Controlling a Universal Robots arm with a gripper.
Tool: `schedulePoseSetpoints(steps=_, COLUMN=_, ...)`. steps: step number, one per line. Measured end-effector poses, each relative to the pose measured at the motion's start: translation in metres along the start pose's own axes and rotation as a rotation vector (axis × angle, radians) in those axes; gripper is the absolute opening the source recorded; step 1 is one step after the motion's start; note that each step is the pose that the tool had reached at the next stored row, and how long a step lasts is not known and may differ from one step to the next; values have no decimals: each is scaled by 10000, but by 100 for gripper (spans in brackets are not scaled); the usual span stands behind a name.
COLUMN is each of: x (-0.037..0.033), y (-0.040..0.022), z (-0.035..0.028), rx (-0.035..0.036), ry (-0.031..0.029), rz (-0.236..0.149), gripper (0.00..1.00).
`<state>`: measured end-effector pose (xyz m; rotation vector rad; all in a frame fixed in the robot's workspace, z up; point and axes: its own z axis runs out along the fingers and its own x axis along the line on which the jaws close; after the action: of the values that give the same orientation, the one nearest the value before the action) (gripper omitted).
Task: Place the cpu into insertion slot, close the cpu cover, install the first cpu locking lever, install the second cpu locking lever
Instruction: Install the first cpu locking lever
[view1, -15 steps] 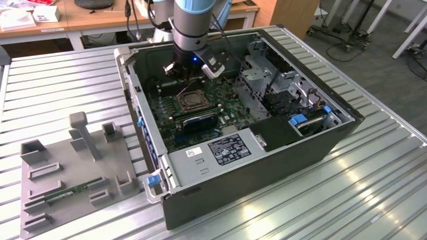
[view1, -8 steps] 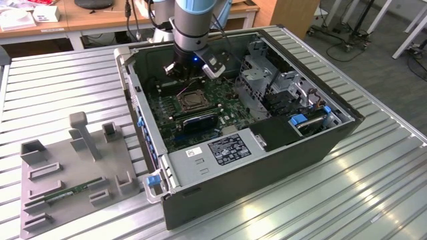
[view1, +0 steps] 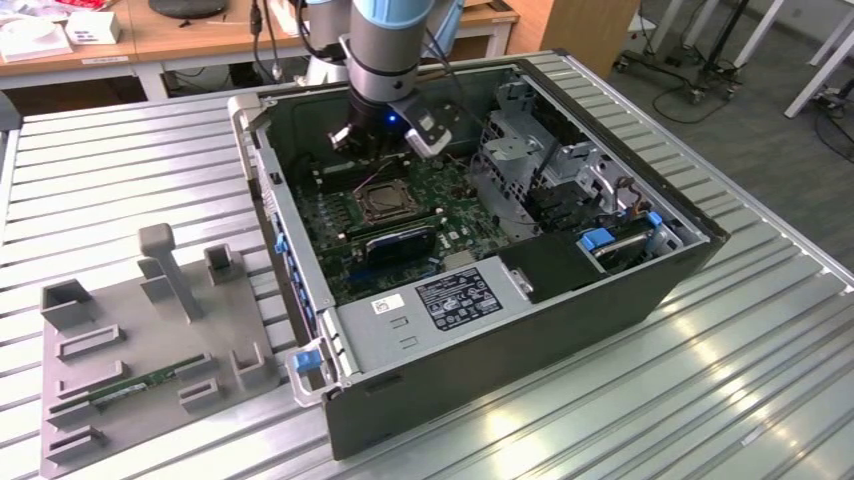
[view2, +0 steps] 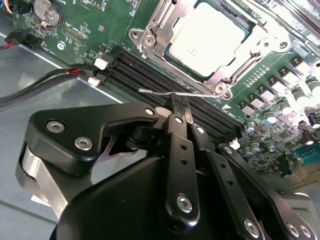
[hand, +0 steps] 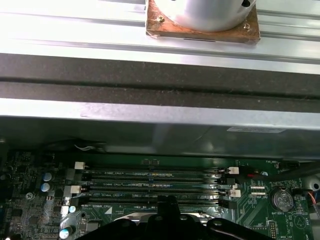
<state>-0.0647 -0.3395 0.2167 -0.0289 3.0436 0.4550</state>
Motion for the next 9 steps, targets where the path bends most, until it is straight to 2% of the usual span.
schedulePoseSetpoints(steps=9, x=-20, y=-4, z=9, rx=0, ry=-1, rz=1, gripper=11)
